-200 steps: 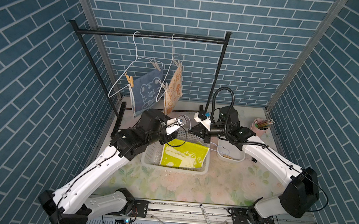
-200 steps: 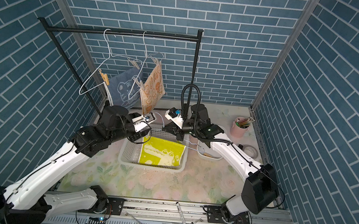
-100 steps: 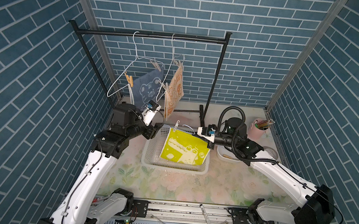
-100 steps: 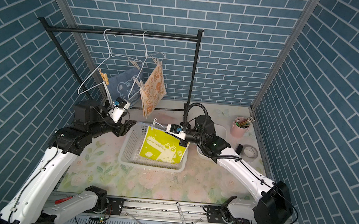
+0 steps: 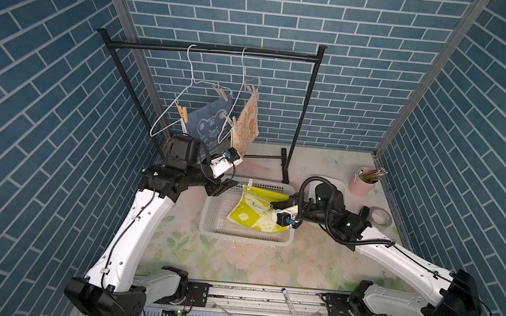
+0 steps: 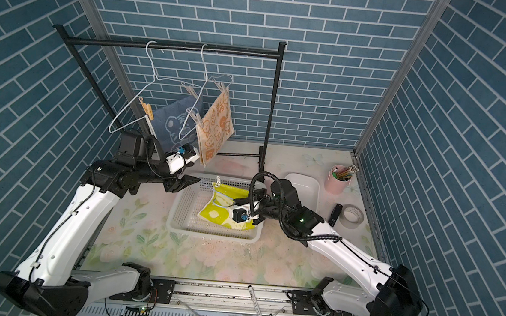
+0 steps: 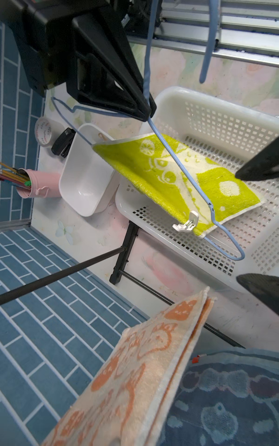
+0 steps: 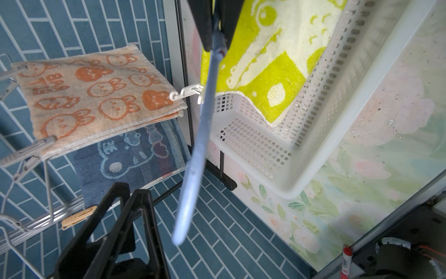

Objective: Remove the clothespins securing towels to the hanger
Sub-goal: Remove the clothespin from the hanger.

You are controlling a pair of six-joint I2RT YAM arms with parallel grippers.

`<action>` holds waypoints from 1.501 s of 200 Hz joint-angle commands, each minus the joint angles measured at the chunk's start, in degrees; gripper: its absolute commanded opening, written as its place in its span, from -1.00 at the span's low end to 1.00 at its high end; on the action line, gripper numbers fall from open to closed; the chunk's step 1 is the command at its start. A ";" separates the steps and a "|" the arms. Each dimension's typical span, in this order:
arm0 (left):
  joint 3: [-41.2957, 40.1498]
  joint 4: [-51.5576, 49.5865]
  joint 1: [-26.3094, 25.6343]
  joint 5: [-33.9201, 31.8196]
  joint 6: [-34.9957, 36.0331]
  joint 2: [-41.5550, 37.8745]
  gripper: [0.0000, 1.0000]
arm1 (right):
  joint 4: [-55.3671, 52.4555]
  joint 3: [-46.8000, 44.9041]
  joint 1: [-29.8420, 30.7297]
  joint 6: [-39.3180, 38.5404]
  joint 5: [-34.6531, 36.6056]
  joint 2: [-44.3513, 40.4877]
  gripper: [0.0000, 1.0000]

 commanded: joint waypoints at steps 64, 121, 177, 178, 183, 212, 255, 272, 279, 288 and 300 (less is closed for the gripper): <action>2.02 -7.45 -4.87 -6.12 19.11 6.71 0.24 | -0.72 -0.78 3.24 -11.03 4.86 -2.01 -1.00; 3.80 -6.98 -9.13 -14.55 22.70 10.91 0.22 | -0.97 -0.93 4.66 -13.19 5.56 -1.50 -1.00; 5.18 -6.47 -11.79 -18.11 25.01 13.17 0.26 | 1.32 -2.91 6.44 -16.37 8.48 -1.15 -1.00; 5.21 -6.51 -11.79 -18.08 25.04 13.22 0.26 | 1.32 -2.93 6.43 -16.38 8.49 -1.15 -1.00; 5.23 -6.62 -11.95 -17.98 25.16 13.29 0.27 | 1.49 -3.02 6.54 -16.61 8.65 -1.15 -1.00; 5.03 -6.52 -12.59 -18.67 25.64 13.69 0.30 | 1.58 -3.13 7.01 -17.29 9.10 -1.02 -1.00; 4.57 -5.25 -14.21 -21.34 26.19 14.73 0.34 | 1.84 -3.40 7.62 -17.27 9.46 -0.94 -1.00; 4.78 -5.06 -14.81 -21.95 26.17 15.41 0.34 | 1.92 -3.31 7.89 -17.35 9.46 -0.88 -1.00; 4.85 -4.96 -14.93 -22.18 26.14 15.68 0.34 | 1.98 -3.31 8.00 -17.34 9.46 -0.80 -1.00; 4.84 -4.98 -15.24 -22.34 26.27 15.93 0.34 | 1.93 -3.28 8.09 -17.19 9.47 -0.80 -1.00; 4.80 -5.05 -15.48 -22.44 26.29 16.20 0.35 | 1.97 -3.22 8.17 -17.18 9.63 -0.80 -1.00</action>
